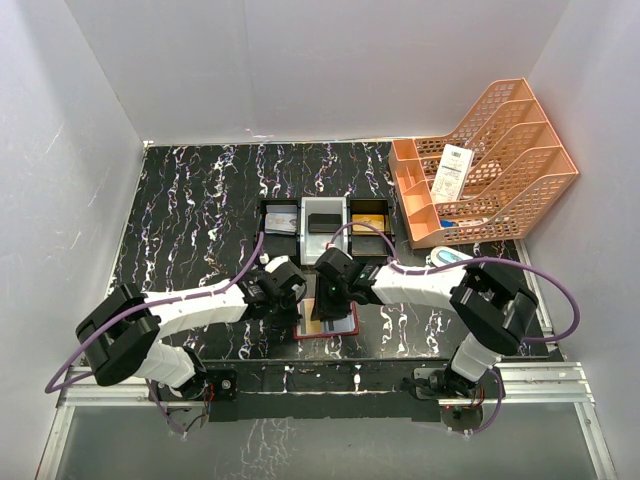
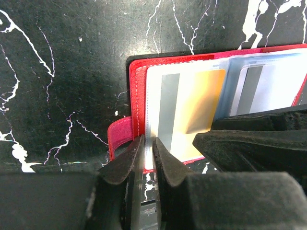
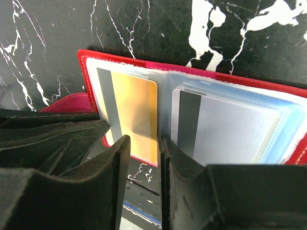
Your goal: Take the credit cards out of the card holder
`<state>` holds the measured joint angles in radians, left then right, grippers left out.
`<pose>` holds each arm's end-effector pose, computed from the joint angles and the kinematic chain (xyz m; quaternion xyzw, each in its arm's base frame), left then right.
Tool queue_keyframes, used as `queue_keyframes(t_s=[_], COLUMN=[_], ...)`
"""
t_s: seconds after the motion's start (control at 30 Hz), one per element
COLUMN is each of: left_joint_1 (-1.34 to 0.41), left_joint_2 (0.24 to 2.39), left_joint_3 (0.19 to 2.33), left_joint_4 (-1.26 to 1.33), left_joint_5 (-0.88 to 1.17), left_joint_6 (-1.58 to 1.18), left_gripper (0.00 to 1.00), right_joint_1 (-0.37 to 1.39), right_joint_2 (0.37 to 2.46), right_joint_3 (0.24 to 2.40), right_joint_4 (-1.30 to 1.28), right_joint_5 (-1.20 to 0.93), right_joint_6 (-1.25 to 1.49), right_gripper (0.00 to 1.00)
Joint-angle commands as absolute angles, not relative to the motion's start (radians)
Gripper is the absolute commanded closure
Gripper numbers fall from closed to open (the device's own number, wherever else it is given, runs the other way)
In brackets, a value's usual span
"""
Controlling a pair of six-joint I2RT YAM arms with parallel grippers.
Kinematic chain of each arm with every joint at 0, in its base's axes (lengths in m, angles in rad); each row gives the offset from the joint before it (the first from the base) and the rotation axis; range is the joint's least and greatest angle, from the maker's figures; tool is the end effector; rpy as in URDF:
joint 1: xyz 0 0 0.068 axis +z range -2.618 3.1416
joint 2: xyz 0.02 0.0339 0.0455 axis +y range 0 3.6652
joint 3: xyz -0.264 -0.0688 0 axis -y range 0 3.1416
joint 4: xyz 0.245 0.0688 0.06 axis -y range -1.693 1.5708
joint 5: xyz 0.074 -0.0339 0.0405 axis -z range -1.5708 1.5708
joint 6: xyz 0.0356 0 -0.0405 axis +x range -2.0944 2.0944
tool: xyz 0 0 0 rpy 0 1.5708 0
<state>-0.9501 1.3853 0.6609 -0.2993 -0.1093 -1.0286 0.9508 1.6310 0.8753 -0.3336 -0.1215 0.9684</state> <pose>0.1494 -0.2023 0.1621 -0.0525 0.9601 -0.1965 0.1921 0.1743 0.2515 0.1558 -0.0059 0.9695 0.2287 0.0883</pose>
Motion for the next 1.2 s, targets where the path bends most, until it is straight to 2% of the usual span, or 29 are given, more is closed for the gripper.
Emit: queue_keyframes(t_s=[0.0, 0.4, 0.67, 0.83, 0.9, 1.0, 1.07, 1.17], left_joint_1=[-0.95, -0.948, -0.949, -0.949, -0.948, -0.949, -0.949, -0.948], left_joint_2=[1.426, 1.426, 1.435, 1.431, 1.426, 1.421, 1.42, 1.422], left_joint_3=[0.636, 0.622, 0.607, 0.603, 0.603, 0.604, 0.605, 0.61], left_joint_4=[-0.337, -0.318, -0.298, -0.299, -0.303, -0.308, -0.31, -0.299], left_joint_5=[-0.098, -0.083, -0.069, -0.072, -0.075, -0.08, -0.082, -0.077], left_joint_6=[-1.022, -1.019, -1.02, -1.023, -1.023, -1.024, -1.024, -1.017], left_gripper=[0.89, 0.91, 0.94, 0.95, 0.95, 0.95, 0.96, 0.96], right_joint_1=[0.946, 0.946, 0.944, 0.939, 0.931, 0.892, 0.862, 0.816], right_joint_2=[1.573, 1.651, 1.649, 1.591, 1.549, 1.493, 1.464, 1.443], right_joint_3=[0.929, 0.906, 0.835, 0.77, 0.73, 0.667, 0.623, 0.569], right_joint_4=[-0.377, -0.416, -0.276, -0.141, -0.069, 0.04, 0.135, 0.253], right_joint_5=[-0.059, -0.019, -0.111, -0.166, -0.194, -0.258, -0.312, -0.404], right_joint_6=[0.956, 0.971, 0.996, 1.02, 1.03, 1.063, 1.079, 1.108], right_gripper=[0.72, 0.74, 0.77, 0.82, 0.88, 0.89, 0.96, 1.0])
